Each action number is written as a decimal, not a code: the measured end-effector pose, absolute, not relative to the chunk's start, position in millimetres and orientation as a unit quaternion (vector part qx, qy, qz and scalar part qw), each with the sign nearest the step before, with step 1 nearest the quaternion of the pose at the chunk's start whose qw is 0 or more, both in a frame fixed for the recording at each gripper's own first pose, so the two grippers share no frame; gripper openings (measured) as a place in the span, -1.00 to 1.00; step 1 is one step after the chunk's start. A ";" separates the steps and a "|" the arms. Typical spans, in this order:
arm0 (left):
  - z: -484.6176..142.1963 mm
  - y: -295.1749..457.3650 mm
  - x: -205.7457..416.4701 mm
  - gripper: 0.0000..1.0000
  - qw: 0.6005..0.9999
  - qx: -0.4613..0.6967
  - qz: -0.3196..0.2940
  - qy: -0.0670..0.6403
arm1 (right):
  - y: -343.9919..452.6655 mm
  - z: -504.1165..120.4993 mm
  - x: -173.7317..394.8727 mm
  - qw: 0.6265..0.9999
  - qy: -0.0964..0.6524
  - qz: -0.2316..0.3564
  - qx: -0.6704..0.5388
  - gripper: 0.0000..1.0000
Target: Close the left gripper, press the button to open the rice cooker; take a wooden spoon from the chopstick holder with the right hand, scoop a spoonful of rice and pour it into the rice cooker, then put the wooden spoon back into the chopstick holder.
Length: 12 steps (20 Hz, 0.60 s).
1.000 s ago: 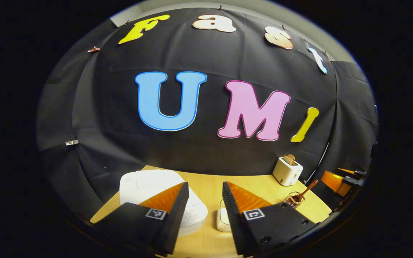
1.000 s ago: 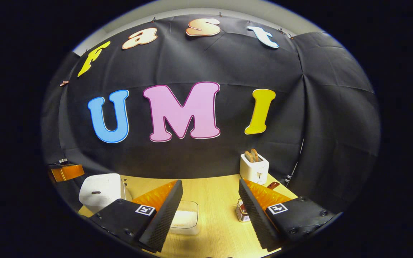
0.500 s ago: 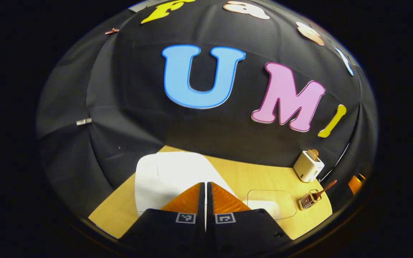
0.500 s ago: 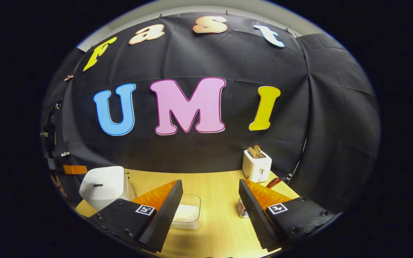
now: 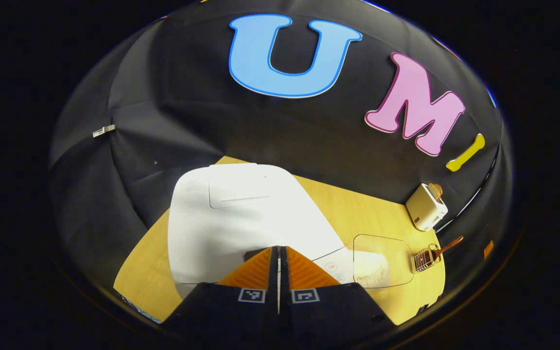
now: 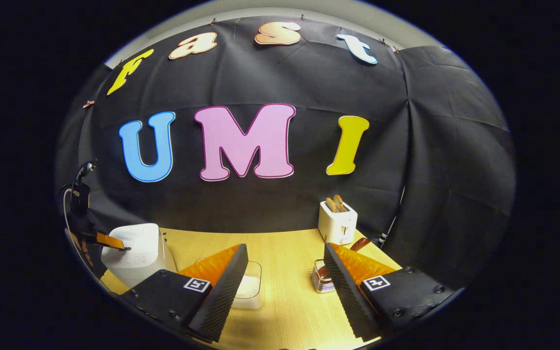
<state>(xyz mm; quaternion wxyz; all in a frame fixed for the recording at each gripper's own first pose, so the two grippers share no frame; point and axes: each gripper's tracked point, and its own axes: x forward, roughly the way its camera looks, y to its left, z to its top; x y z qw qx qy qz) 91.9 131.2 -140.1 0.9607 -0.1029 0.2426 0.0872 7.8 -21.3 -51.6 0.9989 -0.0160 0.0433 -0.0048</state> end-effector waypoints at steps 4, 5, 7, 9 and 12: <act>-146.3 133.0 99.7 -0.89 0.958 -0.110 0.092 0.247 | -26.2 -53.6 7.6 0.999 0.044 -0.012 -0.018 0.94; -147.2 130.6 97.3 -0.89 0.958 -0.114 0.089 0.247 | -27.6 -54.8 7.4 0.999 0.045 -0.014 -0.018 0.94; -152.8 130.9 97.1 -0.89 0.954 -0.118 0.089 0.262 | -28.2 -58.4 9.1 0.999 0.049 -0.015 -0.016 0.94; -154.6 130.1 98.1 -0.88 0.949 -0.116 0.093 0.277 | -27.2 -64.0 10.4 0.998 0.056 -0.014 -0.014 0.95; -157.0 131.9 100.5 -0.88 0.936 -0.137 0.101 0.308 | -21.6 -68.9 11.9 0.998 0.064 -0.007 -0.010 0.94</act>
